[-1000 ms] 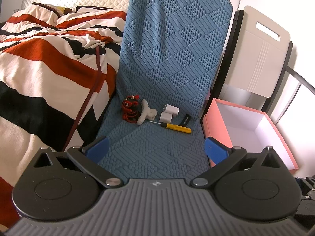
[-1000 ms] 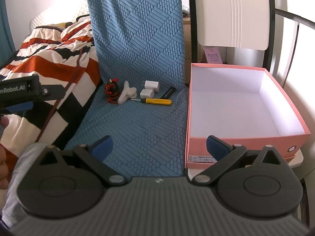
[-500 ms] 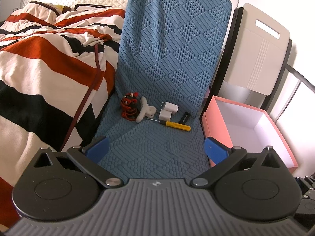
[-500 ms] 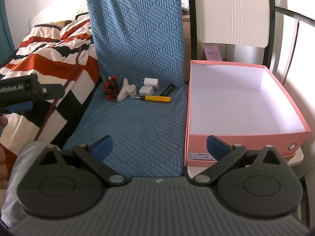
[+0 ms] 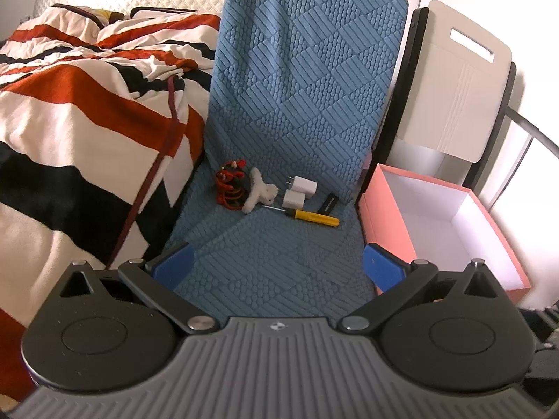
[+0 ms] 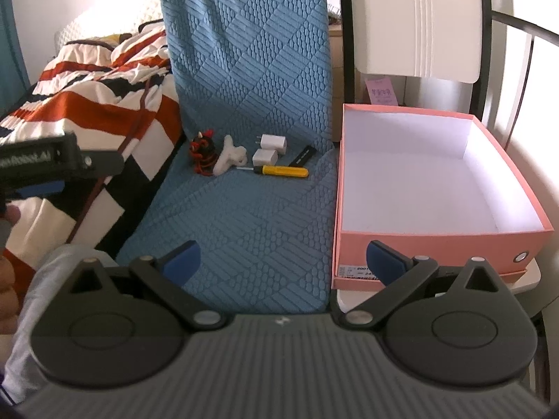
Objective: Organize rigid objects
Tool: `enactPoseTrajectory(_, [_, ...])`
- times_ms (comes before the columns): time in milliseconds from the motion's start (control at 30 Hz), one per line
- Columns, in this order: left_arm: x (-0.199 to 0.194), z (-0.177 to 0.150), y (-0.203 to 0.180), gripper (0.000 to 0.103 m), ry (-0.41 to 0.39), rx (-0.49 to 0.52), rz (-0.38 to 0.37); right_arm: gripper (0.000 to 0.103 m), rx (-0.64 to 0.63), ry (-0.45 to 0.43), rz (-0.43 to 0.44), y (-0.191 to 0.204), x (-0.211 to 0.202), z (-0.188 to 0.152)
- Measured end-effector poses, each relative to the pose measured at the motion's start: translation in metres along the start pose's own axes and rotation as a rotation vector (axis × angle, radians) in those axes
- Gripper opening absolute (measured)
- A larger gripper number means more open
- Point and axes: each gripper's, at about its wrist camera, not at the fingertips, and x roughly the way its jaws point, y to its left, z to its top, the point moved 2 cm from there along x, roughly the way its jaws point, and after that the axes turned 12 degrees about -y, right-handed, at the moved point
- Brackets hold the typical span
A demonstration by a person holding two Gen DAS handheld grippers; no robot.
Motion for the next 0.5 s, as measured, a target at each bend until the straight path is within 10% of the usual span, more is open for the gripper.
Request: enactPoseTrajectory(500, [-0.015, -0.011, 0.003, 0.103, 0.009, 0.005, -0.033, 0.103, -0.005, -0.015, 0.019, 0.007, -0.015, -0.004])
